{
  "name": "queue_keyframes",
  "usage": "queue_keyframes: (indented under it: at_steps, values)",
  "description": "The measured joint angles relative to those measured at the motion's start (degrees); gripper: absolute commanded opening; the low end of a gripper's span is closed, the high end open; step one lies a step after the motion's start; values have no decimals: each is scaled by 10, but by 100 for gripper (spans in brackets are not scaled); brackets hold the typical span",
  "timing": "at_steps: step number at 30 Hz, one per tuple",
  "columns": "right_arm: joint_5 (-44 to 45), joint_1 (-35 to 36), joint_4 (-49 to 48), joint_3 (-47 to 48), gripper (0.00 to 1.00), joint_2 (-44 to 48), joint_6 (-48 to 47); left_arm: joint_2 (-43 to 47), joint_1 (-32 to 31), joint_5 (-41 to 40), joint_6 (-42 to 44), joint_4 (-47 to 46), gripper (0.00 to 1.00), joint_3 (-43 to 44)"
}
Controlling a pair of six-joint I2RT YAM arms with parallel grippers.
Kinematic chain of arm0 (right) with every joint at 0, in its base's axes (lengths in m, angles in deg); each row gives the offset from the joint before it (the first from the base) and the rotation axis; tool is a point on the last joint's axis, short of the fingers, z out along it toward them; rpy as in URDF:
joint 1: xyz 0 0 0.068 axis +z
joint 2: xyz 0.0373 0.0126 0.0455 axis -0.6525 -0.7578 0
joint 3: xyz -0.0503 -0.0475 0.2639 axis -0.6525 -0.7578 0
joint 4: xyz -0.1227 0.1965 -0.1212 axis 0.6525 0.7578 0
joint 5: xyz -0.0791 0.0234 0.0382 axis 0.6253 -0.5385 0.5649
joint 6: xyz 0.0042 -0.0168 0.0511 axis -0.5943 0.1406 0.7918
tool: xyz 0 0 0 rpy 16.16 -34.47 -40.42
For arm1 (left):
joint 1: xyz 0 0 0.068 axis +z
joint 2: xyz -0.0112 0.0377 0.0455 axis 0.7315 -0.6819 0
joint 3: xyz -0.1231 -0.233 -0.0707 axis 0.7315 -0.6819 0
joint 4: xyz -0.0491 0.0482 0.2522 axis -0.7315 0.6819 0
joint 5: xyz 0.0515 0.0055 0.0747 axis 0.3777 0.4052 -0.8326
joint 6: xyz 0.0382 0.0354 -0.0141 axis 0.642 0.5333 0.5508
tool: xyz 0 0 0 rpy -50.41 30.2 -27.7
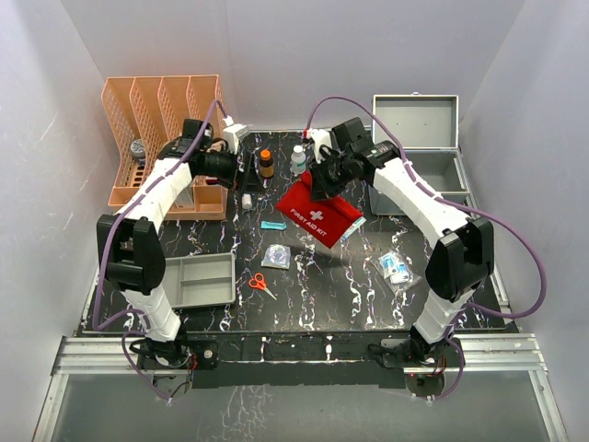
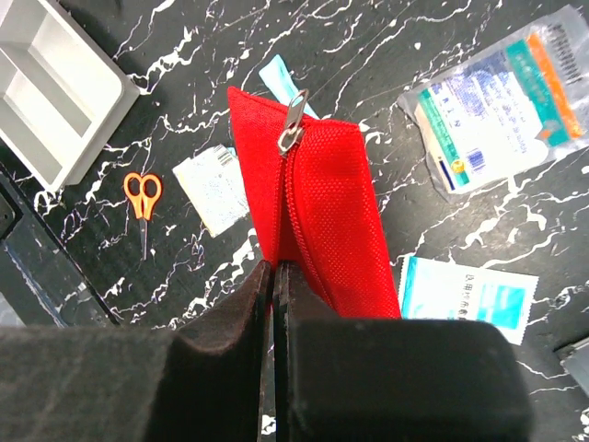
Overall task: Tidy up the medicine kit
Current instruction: Pick up the medicine pouch from the center of the board.
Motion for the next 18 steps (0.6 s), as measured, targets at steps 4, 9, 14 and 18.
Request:
queue_keyframes:
  at_steps: [4, 9, 14, 18]
  values:
    - [2, 0, 6, 25, 0, 0, -7, 0, -30, 8, 29, 8, 89, 1]
    - [2, 0, 8, 31, 0, 0, -11, -10, -42, 17, 47, 17, 93, 28]
    - [2, 3, 7, 31, 0, 0, -9, -20, -51, 31, 40, -2, 94, 51]
    - [2, 4, -2, 31, 0, 0, -8, -23, -56, 45, 28, -14, 94, 51]
